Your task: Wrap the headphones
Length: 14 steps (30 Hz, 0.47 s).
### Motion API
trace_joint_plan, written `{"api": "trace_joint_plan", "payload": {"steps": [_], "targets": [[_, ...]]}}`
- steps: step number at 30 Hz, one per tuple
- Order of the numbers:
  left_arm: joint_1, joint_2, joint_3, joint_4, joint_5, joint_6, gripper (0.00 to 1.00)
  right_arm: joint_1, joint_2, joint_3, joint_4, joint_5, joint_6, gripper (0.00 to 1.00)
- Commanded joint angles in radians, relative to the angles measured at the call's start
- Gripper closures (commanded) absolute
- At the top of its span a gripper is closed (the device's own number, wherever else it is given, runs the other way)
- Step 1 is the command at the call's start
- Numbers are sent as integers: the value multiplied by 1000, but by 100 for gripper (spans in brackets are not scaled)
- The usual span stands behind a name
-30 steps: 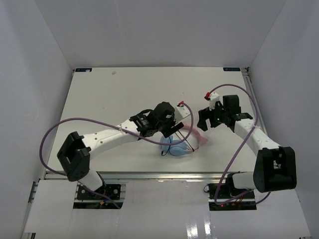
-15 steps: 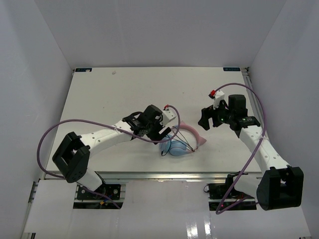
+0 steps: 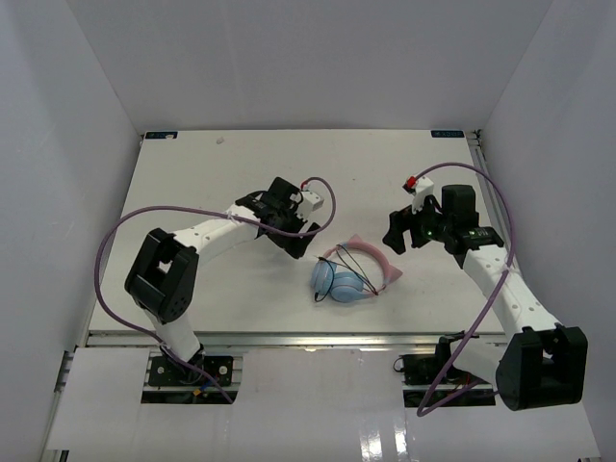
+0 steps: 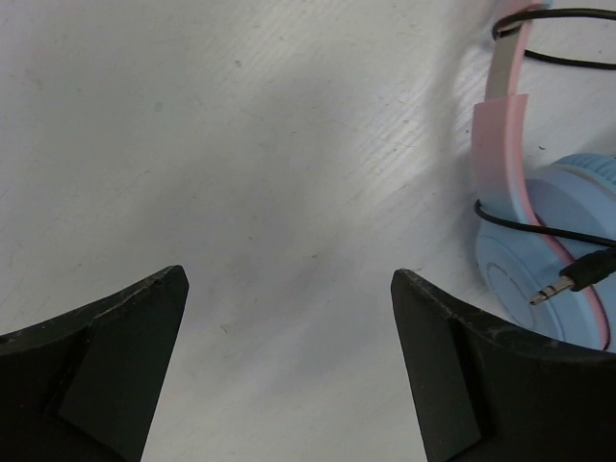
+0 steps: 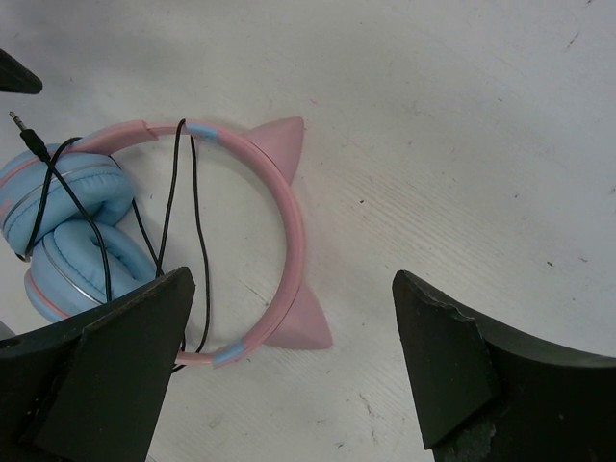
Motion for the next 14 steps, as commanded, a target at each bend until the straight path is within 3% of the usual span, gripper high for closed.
{"api": "trace_joint_plan", "payload": {"steps": [1, 9, 12, 14], "targets": [[35, -39, 36, -44, 96, -18, 2, -2, -28, -1, 11, -5, -14, 10], [132, -172, -91, -12, 54, -65, 2, -3, -60, -19, 47, 56, 20, 10], [172, -302, -226, 74, 19, -160, 2, -4, -89, -48, 90, 94, 59, 10], [206, -480, -318, 182, 74, -246, 2, -4, -122, -85, 139, 134, 73, 10]]}}
